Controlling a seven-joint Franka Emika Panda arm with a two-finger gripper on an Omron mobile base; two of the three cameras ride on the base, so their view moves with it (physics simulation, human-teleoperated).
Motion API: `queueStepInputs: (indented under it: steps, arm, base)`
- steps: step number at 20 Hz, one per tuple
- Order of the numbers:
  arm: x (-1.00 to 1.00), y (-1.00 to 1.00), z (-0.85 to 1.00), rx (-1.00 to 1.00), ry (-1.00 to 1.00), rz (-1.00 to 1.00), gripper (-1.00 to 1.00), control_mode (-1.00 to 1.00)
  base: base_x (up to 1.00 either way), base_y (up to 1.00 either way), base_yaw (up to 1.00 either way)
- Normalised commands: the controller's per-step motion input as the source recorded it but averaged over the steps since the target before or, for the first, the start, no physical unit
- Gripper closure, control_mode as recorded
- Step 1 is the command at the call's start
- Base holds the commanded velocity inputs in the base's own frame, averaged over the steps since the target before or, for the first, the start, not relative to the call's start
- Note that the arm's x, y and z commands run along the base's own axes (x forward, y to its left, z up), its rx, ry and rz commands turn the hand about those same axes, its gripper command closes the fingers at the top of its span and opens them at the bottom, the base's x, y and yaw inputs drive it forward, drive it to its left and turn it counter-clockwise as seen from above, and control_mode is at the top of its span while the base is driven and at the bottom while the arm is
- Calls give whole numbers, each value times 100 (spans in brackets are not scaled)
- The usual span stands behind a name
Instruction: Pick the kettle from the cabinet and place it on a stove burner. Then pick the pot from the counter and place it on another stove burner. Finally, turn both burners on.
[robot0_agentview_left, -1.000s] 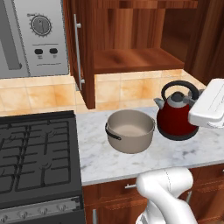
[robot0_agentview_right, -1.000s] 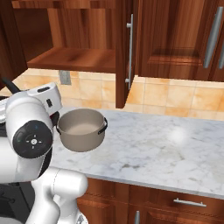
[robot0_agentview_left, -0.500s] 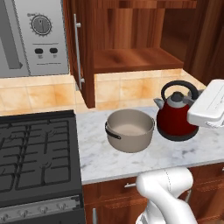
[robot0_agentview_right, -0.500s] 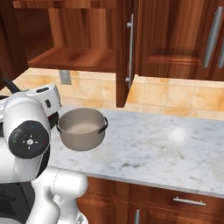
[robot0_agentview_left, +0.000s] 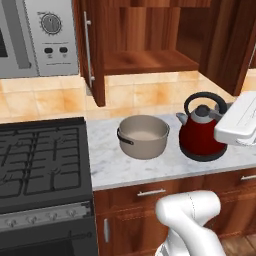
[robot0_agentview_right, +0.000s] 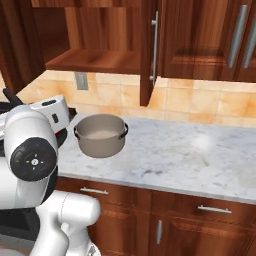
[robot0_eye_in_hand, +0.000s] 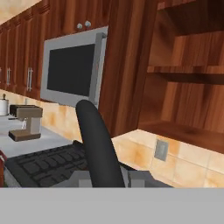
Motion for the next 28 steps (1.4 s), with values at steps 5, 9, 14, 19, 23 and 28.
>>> queueStepInputs:
  steps: [5,9,14,19,23,28]
  arm:
    - [0,0,0,0,0,0,100,100]
    - [0,0,0,0,0,0,100,100]
    - [0,0,0,0,0,0,100,100]
    - [0,0,0,0,0,0,100,100]
    - [0,0,0,0,0,0,100,100]
    - [0,0,0,0,0,0,100,100]
  base:
    - [-64,32,0]
    - [-45,50,0]
    - [-20,64,-3]
    - [-19,57,-3]
    - [-16,55,-3]
    - [-4,53,-5]
